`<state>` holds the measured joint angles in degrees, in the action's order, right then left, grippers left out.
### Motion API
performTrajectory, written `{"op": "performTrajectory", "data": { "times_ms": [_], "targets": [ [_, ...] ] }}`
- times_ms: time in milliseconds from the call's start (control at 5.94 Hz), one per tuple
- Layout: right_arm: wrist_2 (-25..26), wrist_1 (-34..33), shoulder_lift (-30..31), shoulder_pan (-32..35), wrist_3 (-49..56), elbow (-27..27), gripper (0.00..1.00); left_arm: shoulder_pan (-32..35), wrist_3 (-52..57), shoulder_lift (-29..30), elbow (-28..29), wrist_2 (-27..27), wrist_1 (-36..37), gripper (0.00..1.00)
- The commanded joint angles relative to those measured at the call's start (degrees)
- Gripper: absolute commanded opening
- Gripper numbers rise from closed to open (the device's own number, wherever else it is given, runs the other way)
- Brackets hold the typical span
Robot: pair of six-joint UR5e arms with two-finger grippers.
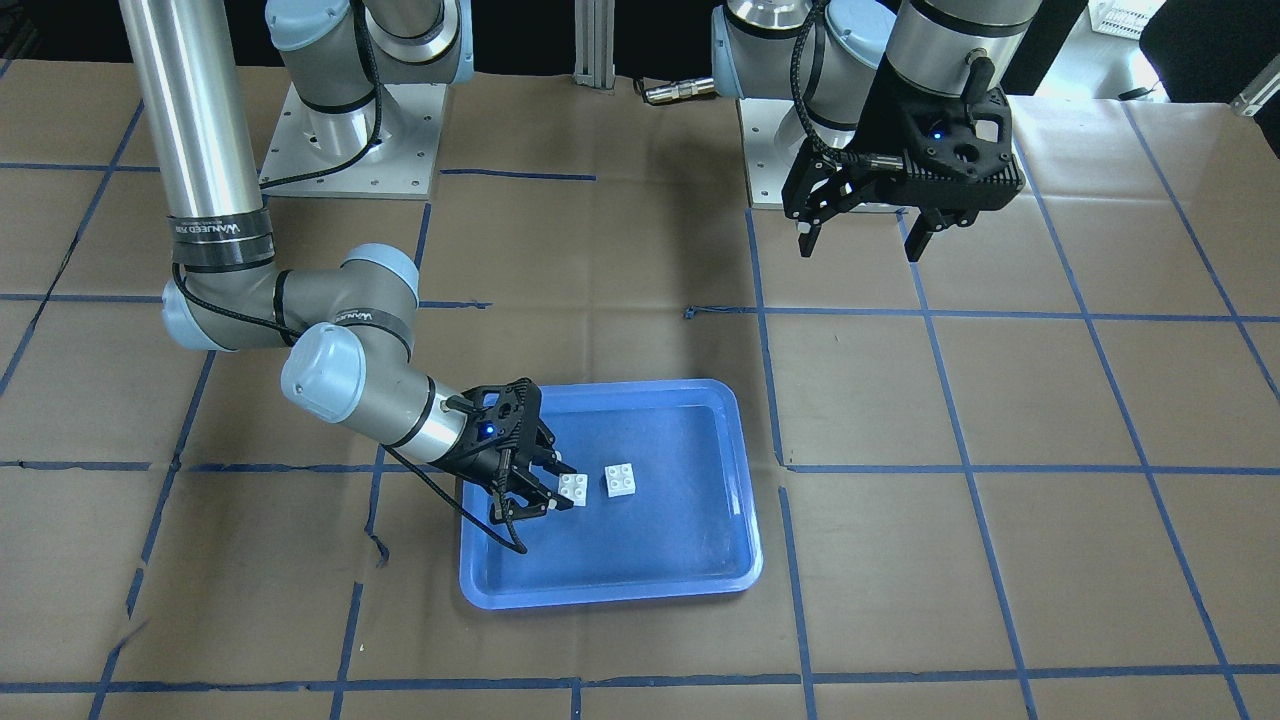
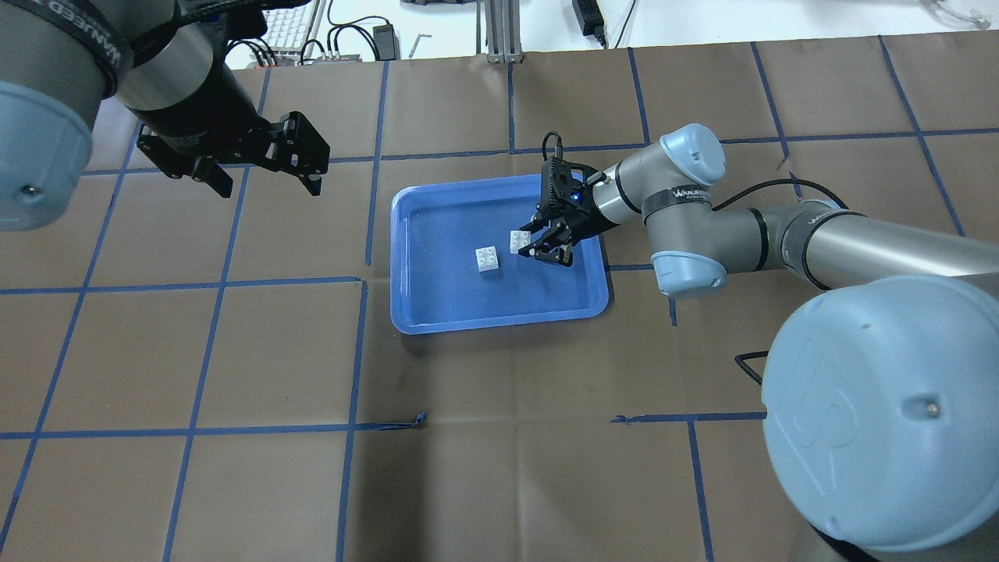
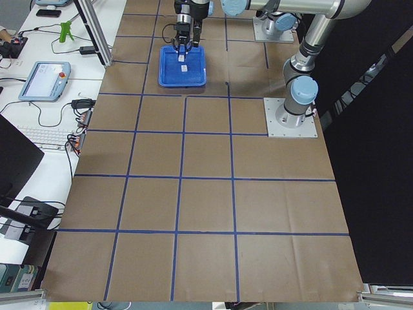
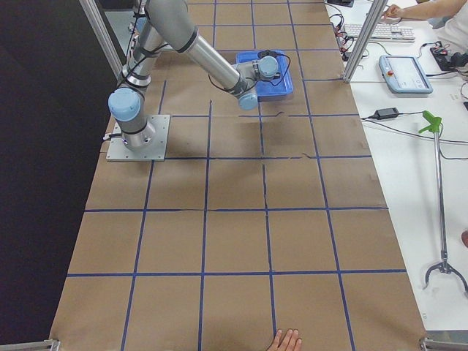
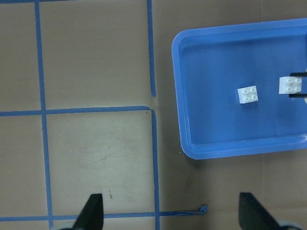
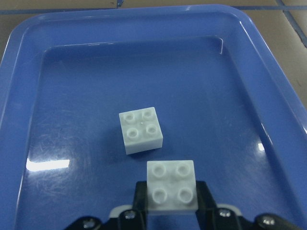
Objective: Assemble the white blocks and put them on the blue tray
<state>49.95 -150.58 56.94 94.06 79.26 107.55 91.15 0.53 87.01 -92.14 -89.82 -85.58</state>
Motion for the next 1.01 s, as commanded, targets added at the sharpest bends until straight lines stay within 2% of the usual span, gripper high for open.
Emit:
{"op": "performTrajectory", "data": {
  "times_ms": [0, 842],
  "targets": [
    [-0.1, -0.3, -0.9, 1.2, 0.0, -0.1, 0.24, -0.1, 0.0, 0.0, -0.1, 0.1, 0.1, 0.99],
    [-0.1, -0.2, -1.5, 2.1, -0.2, 0.0, 0.25, 0.0, 0.0, -0.3, -0.2, -0.3, 0.0, 0.99]
  ]
}}
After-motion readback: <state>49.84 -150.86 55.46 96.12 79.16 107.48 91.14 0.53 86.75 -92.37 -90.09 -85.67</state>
